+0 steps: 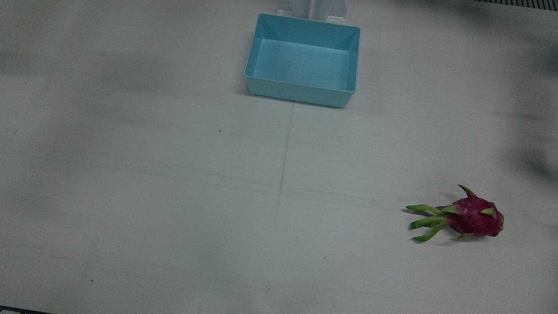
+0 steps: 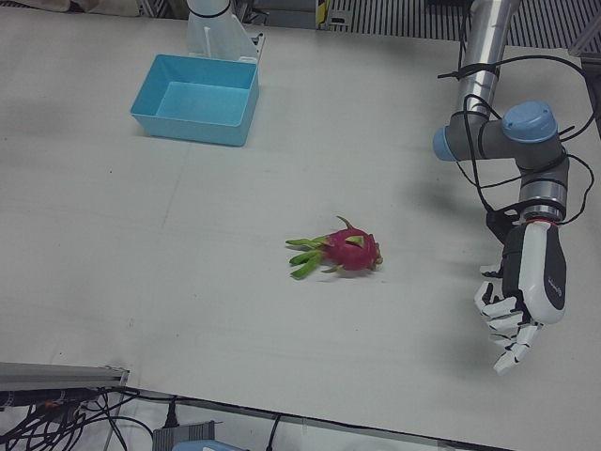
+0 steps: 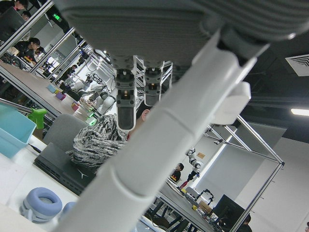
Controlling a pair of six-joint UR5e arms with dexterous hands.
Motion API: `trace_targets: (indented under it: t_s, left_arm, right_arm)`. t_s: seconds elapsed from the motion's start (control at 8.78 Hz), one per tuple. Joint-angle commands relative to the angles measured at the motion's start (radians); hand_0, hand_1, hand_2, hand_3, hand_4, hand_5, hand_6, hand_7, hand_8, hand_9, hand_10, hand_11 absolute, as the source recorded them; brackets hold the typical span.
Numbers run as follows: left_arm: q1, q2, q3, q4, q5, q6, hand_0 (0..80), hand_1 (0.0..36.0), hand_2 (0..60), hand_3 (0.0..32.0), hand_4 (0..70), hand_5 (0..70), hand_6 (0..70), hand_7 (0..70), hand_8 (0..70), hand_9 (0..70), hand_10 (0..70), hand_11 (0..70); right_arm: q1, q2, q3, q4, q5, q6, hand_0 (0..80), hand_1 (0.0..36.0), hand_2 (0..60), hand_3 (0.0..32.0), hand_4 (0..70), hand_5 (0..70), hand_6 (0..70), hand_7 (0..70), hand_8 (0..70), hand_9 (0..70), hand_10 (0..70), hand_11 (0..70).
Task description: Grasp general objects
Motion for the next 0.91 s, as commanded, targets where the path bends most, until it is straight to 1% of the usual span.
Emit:
trace_targets:
  t_s: [0.0,0.11,0.23,0.34,0.46,0.57,0.68,0.8]
  left_arm:
    - [-0.007,0.026,-0.134,0.038,0.027,-0.078,80.0,36.0,60.0,0.0,57.4,70.0,65.7,70.0,12.1,18.6,8.7,17.3]
    - [0.002,0.070,-0.217,0.099,0.058,-0.054,80.0,36.0,60.0,0.0,55.5,70.0,61.1,70.0,11.2,18.6,1.9,7.2]
    - [0.003,0.092,-0.259,0.125,0.066,-0.017,80.0,36.0,60.0,0.0,48.2,70.0,52.6,70.0,9.5,18.6,0.0,0.0]
    - [0.003,0.101,-0.305,0.180,0.109,0.039,80.0,36.0,60.0,0.0,44.0,70.0,45.5,70.0,8.1,18.4,0.0,0.0]
    - [0.004,0.104,-0.381,0.272,0.145,0.114,80.0,36.0,60.0,0.0,39.2,70.0,36.9,70.0,6.3,17.0,0.0,0.0]
    - [0.007,0.104,-0.441,0.345,0.156,0.173,80.0,36.0,60.0,0.0,35.1,70.0,29.3,70.0,4.8,15.1,0.0,0.0]
    - [0.031,0.104,-0.463,0.383,0.166,0.204,80.0,36.0,60.0,0.0,32.1,70.0,22.1,70.0,3.4,13.2,0.0,0.0]
    - [0.091,0.104,-0.465,0.394,0.155,0.239,80.0,36.0,60.0,0.0,31.2,70.0,20.0,70.0,3.0,12.8,0.0,0.0]
  right_arm:
    - [0.000,0.000,0.000,0.000,0.000,0.000,0.0,0.0,0.0,0.0,0.0,0.0,0.0,0.0,0.0,0.0,0.0,0.0]
    - [0.000,0.000,0.000,0.000,0.000,0.000,0.0,0.0,0.0,0.0,0.0,0.0,0.0,0.0,0.0,0.0,0.0,0.0]
    - [0.000,0.000,0.000,0.000,0.000,0.000,0.0,0.0,0.0,0.0,0.0,0.0,0.0,0.0,0.0,0.0,0.0,0.0]
    - [0.000,0.000,0.000,0.000,0.000,0.000,0.0,0.0,0.0,0.0,0.0,0.0,0.0,0.0,0.0,0.0,0.0,0.0]
    - [0.000,0.000,0.000,0.000,0.002,0.000,0.0,0.0,0.0,0.0,0.0,0.0,0.0,0.0,0.0,0.0,0.0,0.0]
    - [0.000,0.000,0.000,0.000,0.000,0.000,0.0,0.0,0.0,0.0,0.0,0.0,0.0,0.0,0.0,0.0,0.0,0.0]
    - [0.000,0.000,0.000,0.000,0.000,0.000,0.0,0.0,0.0,0.0,0.0,0.0,0.0,0.0,0.0,0.0,0.0,0.0]
    - [0.000,0.000,0.000,0.000,0.000,0.000,0.0,0.0,0.0,0.0,0.0,0.0,0.0,0.0,0.0,0.0,0.0,0.0]
